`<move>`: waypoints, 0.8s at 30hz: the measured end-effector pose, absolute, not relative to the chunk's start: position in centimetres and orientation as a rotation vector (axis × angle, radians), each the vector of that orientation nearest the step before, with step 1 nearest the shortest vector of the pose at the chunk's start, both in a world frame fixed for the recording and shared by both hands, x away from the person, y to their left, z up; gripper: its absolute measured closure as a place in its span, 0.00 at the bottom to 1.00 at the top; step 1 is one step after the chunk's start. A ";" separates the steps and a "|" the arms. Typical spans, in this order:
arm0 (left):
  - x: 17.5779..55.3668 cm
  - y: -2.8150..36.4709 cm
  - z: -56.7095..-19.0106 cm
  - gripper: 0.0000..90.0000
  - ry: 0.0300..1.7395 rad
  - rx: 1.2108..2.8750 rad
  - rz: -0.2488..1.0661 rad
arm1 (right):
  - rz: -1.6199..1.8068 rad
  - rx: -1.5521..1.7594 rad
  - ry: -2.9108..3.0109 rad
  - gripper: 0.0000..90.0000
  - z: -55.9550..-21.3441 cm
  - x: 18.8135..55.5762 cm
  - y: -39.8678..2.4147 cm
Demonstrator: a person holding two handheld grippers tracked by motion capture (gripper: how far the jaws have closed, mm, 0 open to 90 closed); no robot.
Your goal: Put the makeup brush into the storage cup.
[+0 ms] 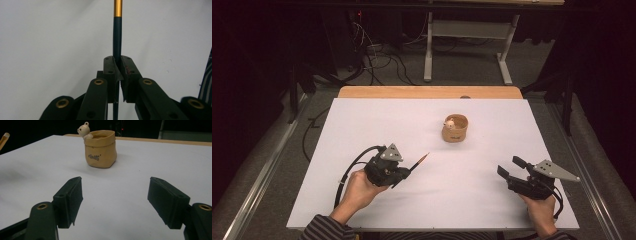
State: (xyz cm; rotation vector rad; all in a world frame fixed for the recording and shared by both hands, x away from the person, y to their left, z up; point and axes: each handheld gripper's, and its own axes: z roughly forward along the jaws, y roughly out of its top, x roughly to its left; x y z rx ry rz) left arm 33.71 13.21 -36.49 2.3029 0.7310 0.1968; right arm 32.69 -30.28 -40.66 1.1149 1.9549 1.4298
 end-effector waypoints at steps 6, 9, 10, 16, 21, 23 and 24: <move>33.5 12.7 -36.6 0.93 0.717 2.279 0.205 | 1.431 1.111 1.962 0.34 -40.6 32.6 -30.1; 33.5 12.3 -36.7 0.93 0.704 2.270 0.203 | 1.425 1.107 1.967 0.34 -40.6 32.6 -30.0; 33.5 12.2 -36.7 0.93 0.703 2.266 0.203 | 1.426 1.104 1.966 0.34 -40.6 32.6 -30.0; 33.4 11.8 -36.5 0.93 0.699 2.244 0.201 | 1.426 1.105 1.967 0.34 -40.6 32.6 -30.0; 33.4 11.5 -36.5 0.93 0.694 2.233 0.198 | 1.426 1.101 1.968 0.34 -40.6 32.6 -30.0; 33.4 11.4 -36.5 0.93 0.695 2.220 0.197 | 1.427 1.104 1.967 0.34 -40.6 32.6 -30.0; 33.4 11.3 -36.5 0.93 0.694 2.214 0.197 | 1.426 1.105 1.967 0.34 -40.6 32.6 -30.0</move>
